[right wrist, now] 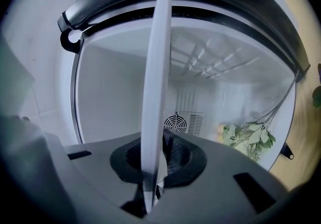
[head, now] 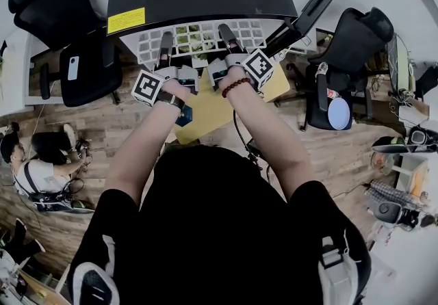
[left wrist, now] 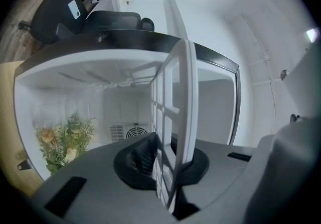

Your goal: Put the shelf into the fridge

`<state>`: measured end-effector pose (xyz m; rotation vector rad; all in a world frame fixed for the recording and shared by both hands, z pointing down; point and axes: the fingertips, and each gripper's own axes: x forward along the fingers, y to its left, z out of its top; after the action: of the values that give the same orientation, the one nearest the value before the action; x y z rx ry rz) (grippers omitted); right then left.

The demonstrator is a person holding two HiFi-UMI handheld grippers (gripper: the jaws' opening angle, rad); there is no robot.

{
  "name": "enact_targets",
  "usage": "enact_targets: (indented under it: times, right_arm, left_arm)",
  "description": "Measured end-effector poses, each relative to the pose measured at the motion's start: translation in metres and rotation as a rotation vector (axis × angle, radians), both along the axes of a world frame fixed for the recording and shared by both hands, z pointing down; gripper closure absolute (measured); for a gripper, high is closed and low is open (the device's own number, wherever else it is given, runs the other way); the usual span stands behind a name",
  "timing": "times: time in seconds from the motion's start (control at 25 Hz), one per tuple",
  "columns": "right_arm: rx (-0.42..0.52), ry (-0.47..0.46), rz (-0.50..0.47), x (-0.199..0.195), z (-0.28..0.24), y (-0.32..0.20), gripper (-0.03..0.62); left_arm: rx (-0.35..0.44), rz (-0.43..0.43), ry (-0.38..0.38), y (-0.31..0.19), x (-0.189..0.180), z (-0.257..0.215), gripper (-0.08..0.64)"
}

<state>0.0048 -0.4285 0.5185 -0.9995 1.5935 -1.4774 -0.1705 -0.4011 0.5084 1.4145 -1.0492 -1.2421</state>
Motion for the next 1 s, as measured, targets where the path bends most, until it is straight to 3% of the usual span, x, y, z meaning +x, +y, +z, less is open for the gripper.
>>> enact_targets:
  times: [1.0]
  right_arm:
    - [0.009, 0.005, 0.017, -0.004, 0.001, -0.028, 0.548]
  left_arm:
    - [0.016, 0.003, 0.011, -0.028, -0.005, 0.002, 0.523]
